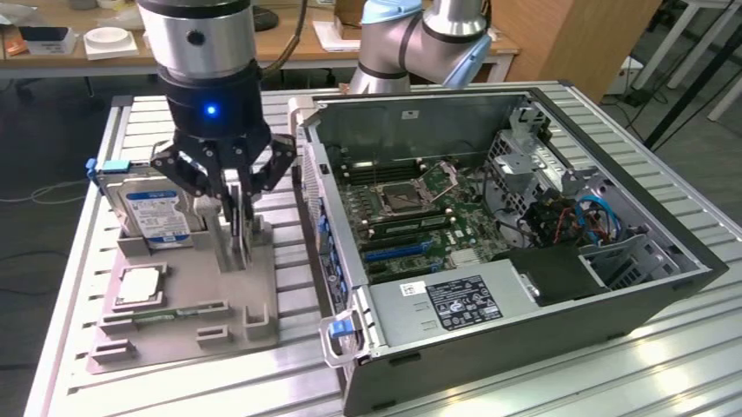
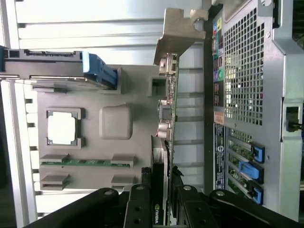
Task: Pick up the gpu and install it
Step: 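Pick up the gpu and move the gpu toward the slot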
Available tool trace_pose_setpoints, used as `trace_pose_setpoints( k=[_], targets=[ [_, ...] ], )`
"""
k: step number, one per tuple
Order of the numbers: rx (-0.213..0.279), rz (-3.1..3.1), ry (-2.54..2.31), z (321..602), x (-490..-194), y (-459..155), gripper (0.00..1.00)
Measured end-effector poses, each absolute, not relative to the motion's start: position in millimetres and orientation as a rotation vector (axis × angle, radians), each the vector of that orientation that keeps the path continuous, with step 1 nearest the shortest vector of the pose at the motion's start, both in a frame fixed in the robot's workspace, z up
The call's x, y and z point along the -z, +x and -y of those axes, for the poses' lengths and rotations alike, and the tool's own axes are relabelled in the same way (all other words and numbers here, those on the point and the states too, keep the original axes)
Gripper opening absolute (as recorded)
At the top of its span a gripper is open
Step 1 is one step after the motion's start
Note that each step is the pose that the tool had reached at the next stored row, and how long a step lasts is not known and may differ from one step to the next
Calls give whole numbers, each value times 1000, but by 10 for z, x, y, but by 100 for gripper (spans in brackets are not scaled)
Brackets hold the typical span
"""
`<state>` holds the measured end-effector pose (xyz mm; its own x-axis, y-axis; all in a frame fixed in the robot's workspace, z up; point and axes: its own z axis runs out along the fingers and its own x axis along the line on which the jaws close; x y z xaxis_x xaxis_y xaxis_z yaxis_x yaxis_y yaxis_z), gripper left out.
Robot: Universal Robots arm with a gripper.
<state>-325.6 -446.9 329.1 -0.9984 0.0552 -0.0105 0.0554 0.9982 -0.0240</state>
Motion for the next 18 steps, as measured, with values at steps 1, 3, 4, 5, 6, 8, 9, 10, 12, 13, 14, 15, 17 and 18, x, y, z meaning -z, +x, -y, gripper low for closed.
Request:
trace_pose_setpoints(
  k=[1, 3, 4, 5, 6, 8, 9, 10, 12, 13, 14, 15, 17, 18],
  targets=[
    [37, -3130, 86, 4461, -3305, -3255, 26],
    [35, -3130, 86, 4454, -3358, -3254, 26],
    [35, -3130, 86, 4450, -3386, -3255, 26],
    [34, -3130, 87, 4443, -3415, -3256, 26],
    [33, -3131, 87, 4441, -3447, -3255, 26],
    [32, -3130, 87, 4430, -3502, -3255, 26],
    [31, -3131, 87, 4425, -3527, -3254, 26],
    [29, -3131, 86, 4423, -3551, -3252, 26],
    [25, -3131, 86, 4415, -3598, -3251, 26],
    [22, -3131, 87, 4412, -3620, -3250, 26],
    [19, -3131, 87, 4409, -3639, -3249, 26],
    [15, -3131, 87, 4405, -3657, -3247, 26],
    [9, -3131, 87, 4398, -3693, -3243, 26],
    [5, -3131, 87, 4394, -3711, -3242, 26]
  ],
)
